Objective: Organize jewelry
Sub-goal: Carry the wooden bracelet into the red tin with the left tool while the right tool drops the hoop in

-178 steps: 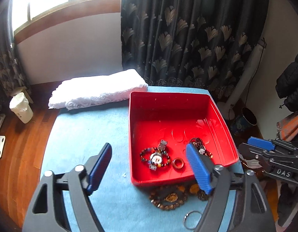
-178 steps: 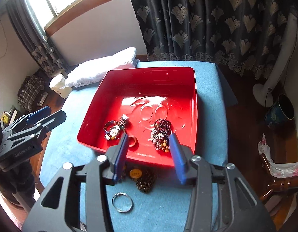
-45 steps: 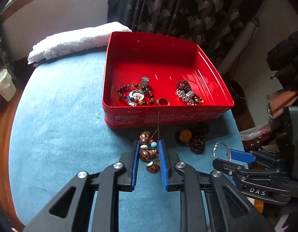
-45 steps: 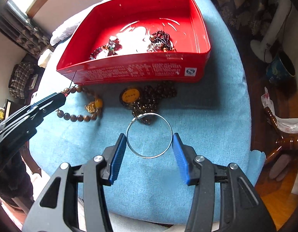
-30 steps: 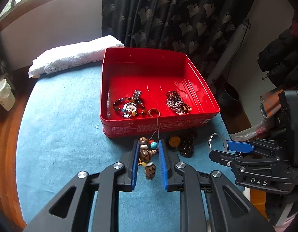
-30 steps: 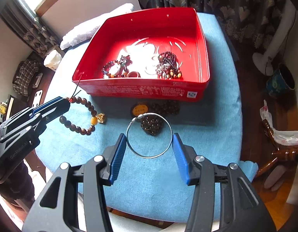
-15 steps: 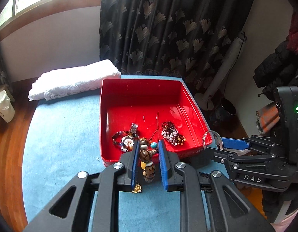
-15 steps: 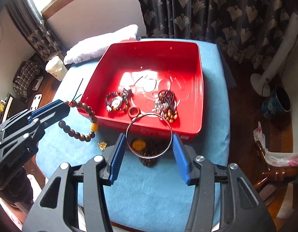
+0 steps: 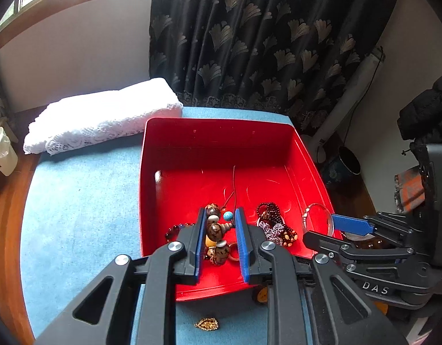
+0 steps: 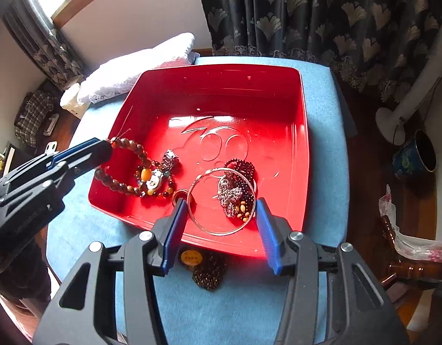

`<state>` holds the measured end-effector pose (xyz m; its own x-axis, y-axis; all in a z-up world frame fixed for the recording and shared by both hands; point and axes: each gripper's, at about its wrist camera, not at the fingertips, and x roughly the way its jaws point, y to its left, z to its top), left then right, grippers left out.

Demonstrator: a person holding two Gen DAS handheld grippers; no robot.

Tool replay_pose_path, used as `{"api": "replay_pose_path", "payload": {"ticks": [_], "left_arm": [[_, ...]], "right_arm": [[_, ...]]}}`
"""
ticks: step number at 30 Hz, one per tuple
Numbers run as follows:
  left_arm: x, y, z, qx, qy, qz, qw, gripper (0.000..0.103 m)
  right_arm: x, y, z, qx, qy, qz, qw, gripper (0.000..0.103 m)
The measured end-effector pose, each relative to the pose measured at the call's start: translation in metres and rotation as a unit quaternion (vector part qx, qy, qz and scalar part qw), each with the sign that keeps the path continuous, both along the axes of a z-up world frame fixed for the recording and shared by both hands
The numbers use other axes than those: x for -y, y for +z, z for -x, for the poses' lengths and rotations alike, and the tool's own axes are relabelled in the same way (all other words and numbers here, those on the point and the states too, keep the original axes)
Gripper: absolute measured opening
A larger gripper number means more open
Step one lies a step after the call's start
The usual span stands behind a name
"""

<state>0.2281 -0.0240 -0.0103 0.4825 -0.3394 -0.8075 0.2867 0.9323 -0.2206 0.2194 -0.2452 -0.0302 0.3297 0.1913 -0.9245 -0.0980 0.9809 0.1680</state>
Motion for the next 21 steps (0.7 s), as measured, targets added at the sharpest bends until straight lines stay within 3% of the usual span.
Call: {"api": "replay_pose_path", "payload": {"ticks": [13, 17, 19, 21], "left_arm": [[0.004, -0.026, -0.030, -0.033, 0.003, 0.015, 0.9993, 0.020], [0.008, -0.031, -0.045, -0.042, 0.003, 0.021, 0.9989, 0.020], [0.010, -0.032, -0.048, -0.044, 0.001, 0.016, 0.9989, 0.022], [0.008, -0.032, -0.046, -0.048, 0.002, 0.013, 0.9988, 0.031]], "right_arm": [[-0.008, -0.031, -0.030, -0.014, 0.013, 0.005, 1.000, 0.047], [-0.013, -0.040, -0.040, -0.016, 0.023, 0.020, 0.999, 0.052], [-0.012, -0.042, -0.041, -0.014, 0.021, 0.024, 0.999, 0.056], [-0.009, -0.041, -0.039, -0.011, 0.017, 0.024, 1.000, 0.058]]}}
